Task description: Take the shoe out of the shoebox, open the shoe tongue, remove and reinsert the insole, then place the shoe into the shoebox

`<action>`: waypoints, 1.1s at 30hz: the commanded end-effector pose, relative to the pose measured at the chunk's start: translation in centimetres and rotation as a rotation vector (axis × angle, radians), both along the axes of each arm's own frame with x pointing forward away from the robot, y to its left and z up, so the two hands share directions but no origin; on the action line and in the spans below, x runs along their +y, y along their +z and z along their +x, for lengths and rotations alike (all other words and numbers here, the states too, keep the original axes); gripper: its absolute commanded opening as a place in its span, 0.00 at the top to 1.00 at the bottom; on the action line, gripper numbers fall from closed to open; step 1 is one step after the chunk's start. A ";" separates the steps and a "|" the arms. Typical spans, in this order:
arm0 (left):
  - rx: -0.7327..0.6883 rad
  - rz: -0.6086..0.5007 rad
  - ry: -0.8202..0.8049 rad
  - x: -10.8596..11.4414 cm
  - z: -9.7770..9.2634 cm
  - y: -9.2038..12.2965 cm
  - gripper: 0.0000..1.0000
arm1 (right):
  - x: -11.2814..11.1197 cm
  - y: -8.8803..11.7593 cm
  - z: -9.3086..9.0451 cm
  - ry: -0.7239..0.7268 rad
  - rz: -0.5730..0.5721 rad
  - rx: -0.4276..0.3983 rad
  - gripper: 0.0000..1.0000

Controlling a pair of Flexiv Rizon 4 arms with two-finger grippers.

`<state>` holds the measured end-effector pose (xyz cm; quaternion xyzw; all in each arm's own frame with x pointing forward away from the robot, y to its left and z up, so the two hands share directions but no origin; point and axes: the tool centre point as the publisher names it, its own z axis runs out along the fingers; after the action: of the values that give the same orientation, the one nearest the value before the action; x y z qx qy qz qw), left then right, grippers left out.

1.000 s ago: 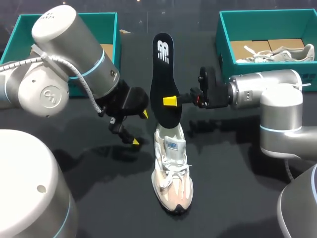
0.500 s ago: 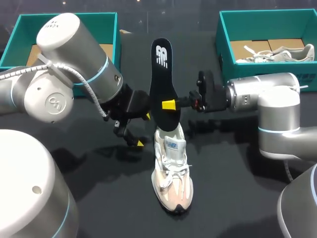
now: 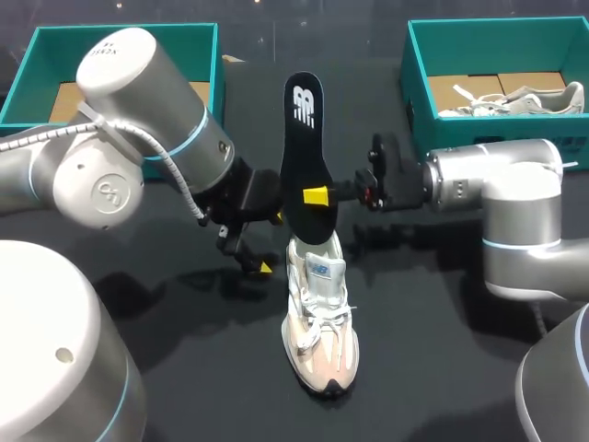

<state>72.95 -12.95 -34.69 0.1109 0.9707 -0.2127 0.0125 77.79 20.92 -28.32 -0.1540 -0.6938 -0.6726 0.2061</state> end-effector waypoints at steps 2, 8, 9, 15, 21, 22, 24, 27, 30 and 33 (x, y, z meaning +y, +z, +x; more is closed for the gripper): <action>-0.003 0.002 0.002 -0.4 0.0 -0.4 0.00 | -0.3 -0.1 -0.7 -0.030 0.000 -0.005 1.00; -0.006 -0.001 0.008 -0.4 0.1 -0.8 0.00 | -0.4 -0.4 -0.7 -0.052 0.002 -0.005 1.00; -0.006 -0.001 0.008 -0.5 0.1 -0.8 0.00 | -0.4 -0.4 -0.7 -0.055 0.002 -0.006 1.00; 0.000 -0.007 0.004 -0.5 0.2 -1.1 0.00 | -0.4 -0.5 -0.7 -0.083 0.005 -0.011 1.00; 0.007 -0.012 0.009 -0.5 0.2 -1.5 0.00 | -0.1 -0.6 -0.7 -0.109 -0.003 -0.005 1.00; 0.008 -0.012 0.010 -0.5 0.2 -1.5 0.00 | -0.1 -0.7 -0.7 -0.111 -0.004 -0.004 1.00; 0.005 -0.013 0.011 -0.6 0.3 -1.5 0.00 | 0.0 -0.7 -0.7 -0.119 -0.005 -0.001 1.00; 0.001 -0.014 0.013 -0.7 0.3 -1.4 0.00 | 0.3 -0.8 -0.8 -0.138 -0.018 0.006 1.00; -0.002 -0.013 0.011 -0.8 0.4 -1.4 0.00 | 0.4 -0.7 -0.9 -0.147 -0.027 0.009 1.00; -0.003 -0.012 0.010 -0.9 0.4 -1.5 0.00 | 0.5 -0.7 -1.0 -0.157 -0.034 0.014 1.00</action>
<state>73.34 -13.60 -36.02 0.1068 0.9695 -0.2200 0.0150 77.23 21.21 -29.28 -0.2110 -0.6886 -0.6752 0.1597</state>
